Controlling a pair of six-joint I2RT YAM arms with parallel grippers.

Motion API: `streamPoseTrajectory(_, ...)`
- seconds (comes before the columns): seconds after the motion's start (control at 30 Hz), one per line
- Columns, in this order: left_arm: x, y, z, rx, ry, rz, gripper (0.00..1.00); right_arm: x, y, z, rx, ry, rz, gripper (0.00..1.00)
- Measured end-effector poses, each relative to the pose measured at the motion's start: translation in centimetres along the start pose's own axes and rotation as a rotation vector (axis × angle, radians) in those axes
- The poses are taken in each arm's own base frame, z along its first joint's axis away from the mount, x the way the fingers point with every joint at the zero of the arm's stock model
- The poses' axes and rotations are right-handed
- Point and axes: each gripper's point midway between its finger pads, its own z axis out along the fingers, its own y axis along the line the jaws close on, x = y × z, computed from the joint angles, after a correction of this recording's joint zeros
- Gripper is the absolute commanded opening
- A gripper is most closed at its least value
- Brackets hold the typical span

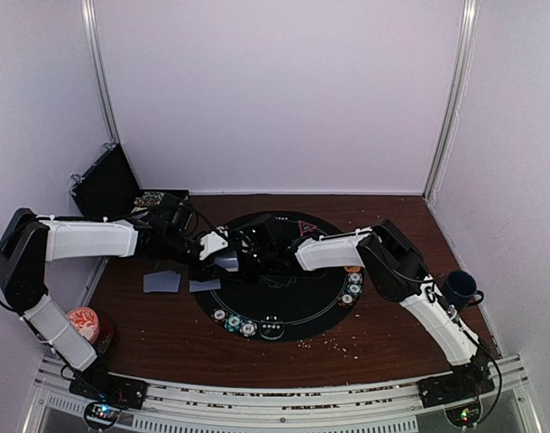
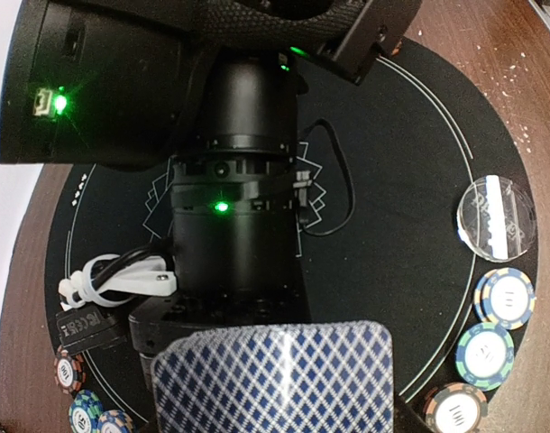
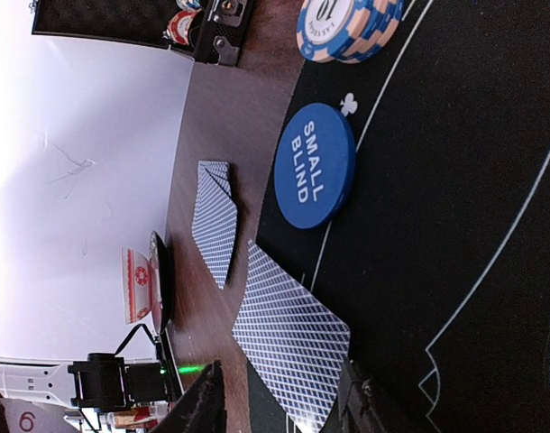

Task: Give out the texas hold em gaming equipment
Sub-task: Distribute the poker card in the small blind area.

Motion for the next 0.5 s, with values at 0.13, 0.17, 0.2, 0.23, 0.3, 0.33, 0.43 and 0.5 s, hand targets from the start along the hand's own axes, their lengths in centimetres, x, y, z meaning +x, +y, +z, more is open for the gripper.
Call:
streamPoseTrajectory(0.13,0.0,0.0,0.0,0.001,-0.001,0.001,0.42,0.1,-0.1,-0.1,-0.001,-0.006,-0.007,0.45)
streamPoseTrajectory(0.17,-0.1,-0.1,0.0,0.004,-0.002,0.0,0.42,0.2,-0.2,-0.3,0.003,-0.011,-0.011,0.46)
streamPoseTrajectory(0.2,-0.1,-0.2,0.1,0.008,-0.005,0.002,0.42,0.3,-0.1,-0.5,0.01,-0.014,-0.013,0.46)
streamPoseTrajectory(0.23,-0.2,-0.3,0.1,0.011,-0.007,0.002,0.42,0.6,-0.2,-0.8,0.023,-0.014,-0.014,0.46)
streamPoseTrajectory(0.3,-0.3,-0.4,0.1,0.018,-0.012,0.004,0.42,1.2,-0.3,-1.7,0.049,-0.015,-0.017,0.47)
streamPoseTrajectory(0.33,-0.4,-0.5,0.2,0.021,-0.014,0.004,0.42,1.5,-0.4,-2.1,0.064,-0.014,-0.013,0.47)
streamPoseTrajectory(0.43,-0.3,-0.6,0.3,0.026,-0.013,0.003,0.42,2.1,-0.9,-4.0,0.101,-0.019,-0.002,0.46)
streamPoseTrajectory(0.5,-0.2,-0.7,0.3,0.028,-0.01,0.001,0.42,2.6,-1.1,-5.2,0.115,-0.019,0.006,0.47)
